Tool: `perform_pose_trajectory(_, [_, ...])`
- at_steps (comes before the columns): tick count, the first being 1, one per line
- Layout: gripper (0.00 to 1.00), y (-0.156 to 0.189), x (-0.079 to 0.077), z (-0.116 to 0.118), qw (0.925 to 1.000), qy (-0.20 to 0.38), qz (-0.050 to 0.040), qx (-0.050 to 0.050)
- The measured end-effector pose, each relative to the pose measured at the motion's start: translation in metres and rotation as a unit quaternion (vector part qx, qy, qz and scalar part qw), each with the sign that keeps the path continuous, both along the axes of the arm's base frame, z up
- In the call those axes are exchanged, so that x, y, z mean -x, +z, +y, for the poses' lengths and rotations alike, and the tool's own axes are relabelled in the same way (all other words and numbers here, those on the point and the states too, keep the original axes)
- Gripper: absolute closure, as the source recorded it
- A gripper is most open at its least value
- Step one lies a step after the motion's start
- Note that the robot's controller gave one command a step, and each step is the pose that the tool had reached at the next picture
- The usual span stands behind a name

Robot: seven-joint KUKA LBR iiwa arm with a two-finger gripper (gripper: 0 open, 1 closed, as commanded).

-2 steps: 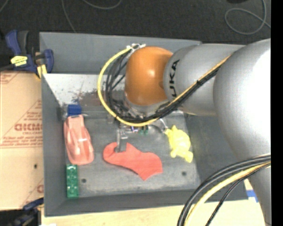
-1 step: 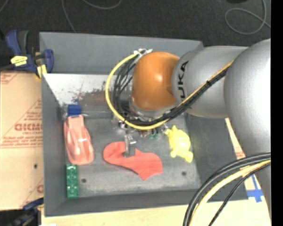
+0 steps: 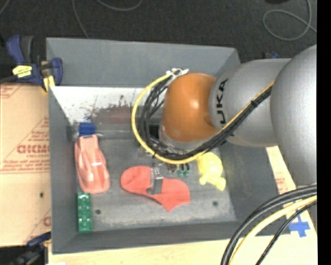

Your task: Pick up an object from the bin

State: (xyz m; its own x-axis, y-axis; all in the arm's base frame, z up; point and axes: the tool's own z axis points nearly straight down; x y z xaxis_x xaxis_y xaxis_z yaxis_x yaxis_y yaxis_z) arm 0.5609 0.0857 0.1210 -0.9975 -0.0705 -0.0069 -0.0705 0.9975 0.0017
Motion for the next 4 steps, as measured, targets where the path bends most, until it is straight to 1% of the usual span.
perform_pose_trajectory(1, [0.00,-0.0524,0.0237,-0.0108,0.9999,0.011,0.0038,0.001])
perform_pose_trajectory(2, [1.00,-0.0501,0.0176,-0.0188,0.9978,-0.067,-0.0020,-0.001])
perform_pose_trajectory(4, [1.00,-0.0468,0.0187,-0.0189,0.9978,-0.067,-0.0003,-0.001])
